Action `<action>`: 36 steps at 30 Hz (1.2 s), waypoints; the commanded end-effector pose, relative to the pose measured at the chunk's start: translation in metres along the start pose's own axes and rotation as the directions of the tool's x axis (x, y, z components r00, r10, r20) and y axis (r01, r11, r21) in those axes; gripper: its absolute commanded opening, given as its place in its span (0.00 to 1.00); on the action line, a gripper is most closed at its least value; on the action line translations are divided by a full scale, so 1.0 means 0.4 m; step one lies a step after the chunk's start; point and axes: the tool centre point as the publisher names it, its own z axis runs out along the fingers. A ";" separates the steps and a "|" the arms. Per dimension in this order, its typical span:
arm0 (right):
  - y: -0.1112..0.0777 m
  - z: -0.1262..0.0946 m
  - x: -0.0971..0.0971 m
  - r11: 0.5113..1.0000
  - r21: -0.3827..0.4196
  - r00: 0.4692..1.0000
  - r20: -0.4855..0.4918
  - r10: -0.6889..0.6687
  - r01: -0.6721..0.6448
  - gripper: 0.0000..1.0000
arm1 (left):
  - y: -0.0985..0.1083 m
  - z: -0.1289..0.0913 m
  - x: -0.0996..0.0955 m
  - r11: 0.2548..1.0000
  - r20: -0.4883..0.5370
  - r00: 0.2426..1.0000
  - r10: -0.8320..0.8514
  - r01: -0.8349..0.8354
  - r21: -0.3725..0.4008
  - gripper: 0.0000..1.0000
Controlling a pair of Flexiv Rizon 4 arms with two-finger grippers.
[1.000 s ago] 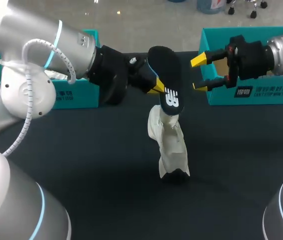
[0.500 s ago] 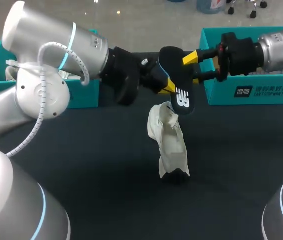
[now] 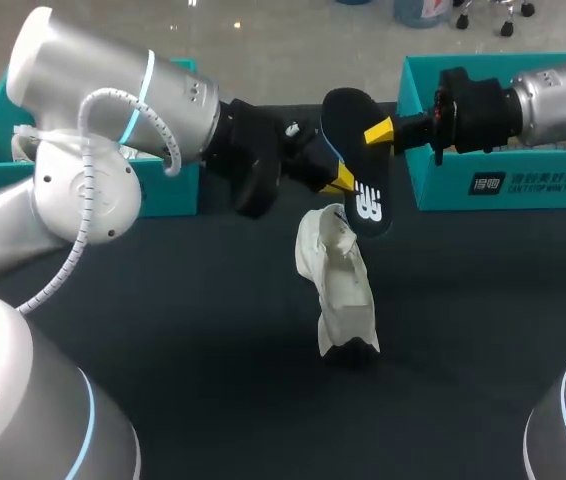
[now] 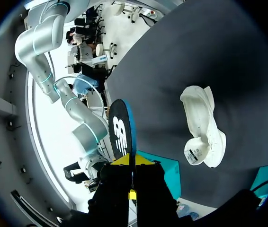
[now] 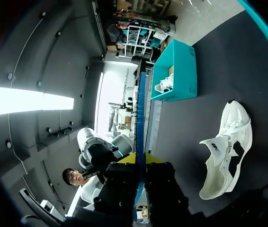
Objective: Take the shoe out of the shoebox, open the shoe tongue, remove and reinsert the insole, then place the shoe into the shoebox
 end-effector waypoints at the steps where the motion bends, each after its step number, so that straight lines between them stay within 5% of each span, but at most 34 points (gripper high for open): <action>1: 0.001 -0.002 -0.011 1.000 0.003 1.000 -0.008 0.001 -0.001 0.00 | -0.004 -0.004 0.003 1.000 -0.013 1.000 -0.005 0.005 -0.011 0.45; 2: 0.001 -0.003 -0.014 1.000 0.002 1.000 -0.010 0.001 -0.001 0.00 | -0.004 -0.007 0.004 1.000 -0.021 1.000 -0.005 0.004 -0.015 0.96; 3: 0.002 -0.005 -0.015 1.000 0.000 1.000 -0.011 0.001 -0.001 0.00 | -0.004 -0.009 0.006 1.000 -0.022 1.000 -0.005 0.005 -0.015 1.00; 17: 0.013 0.002 -0.053 1.000 0.011 0.999 0.052 -0.010 0.010 0.00 | 0.032 -0.094 0.009 0.993 -0.247 0.964 -0.097 0.112 0.046 1.00; 21: 0.013 0.011 -0.070 1.000 0.014 0.998 0.059 -0.003 0.002 0.00 | 0.051 -0.107 0.006 0.982 -0.400 0.902 -0.162 0.189 0.028 1.00; 36: -0.001 0.037 -0.097 0.999 0.037 0.998 0.052 0.023 -0.025 0.00 | 0.090 -0.122 -0.009 0.959 -0.662 0.717 -0.219 0.282 -0.011 1.00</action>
